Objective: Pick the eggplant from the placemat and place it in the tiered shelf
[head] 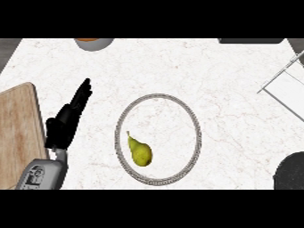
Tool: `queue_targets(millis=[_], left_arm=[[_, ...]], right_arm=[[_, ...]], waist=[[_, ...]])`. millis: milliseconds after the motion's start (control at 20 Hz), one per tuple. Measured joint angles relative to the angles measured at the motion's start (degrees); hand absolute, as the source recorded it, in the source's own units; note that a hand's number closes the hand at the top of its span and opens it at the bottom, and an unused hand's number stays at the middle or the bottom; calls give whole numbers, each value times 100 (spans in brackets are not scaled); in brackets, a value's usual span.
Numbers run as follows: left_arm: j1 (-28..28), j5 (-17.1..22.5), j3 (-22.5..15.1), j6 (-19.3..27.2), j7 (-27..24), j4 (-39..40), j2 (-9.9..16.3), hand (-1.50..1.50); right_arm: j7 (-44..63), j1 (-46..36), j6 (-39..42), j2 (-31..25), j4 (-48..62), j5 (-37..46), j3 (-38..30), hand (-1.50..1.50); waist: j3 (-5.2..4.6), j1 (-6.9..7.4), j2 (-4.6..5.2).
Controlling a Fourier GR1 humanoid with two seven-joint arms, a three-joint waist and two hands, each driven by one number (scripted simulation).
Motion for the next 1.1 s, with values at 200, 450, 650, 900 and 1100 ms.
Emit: queue_targets(millis=[200,450,650,900,1100], left_arm=[[-34,-23,-25,23,114,-84,-72,0],[-74,-67,-7,8,22,30,-90,0],[-43,-48,5,-16,121,-42,-89,0],[0,-79,-7,-25,89,-94,-99,0],[-45,-79,12,-33,197,-128,-126,0]], right_arm=[[-170,90,-81,-262,349,28,-26,150],[-490,219,-753,-670,1015,-173,-161,150],[-573,459,-1553,-714,943,-515,-403,150],[-953,651,-2478,-841,994,-1151,-689,150],[-1208,754,-2862,-1021,1143,-1582,-801,150]], waist=[[0,14,4],[1,30,17],[8,25,16],[6,25,14],[5,19,10]])
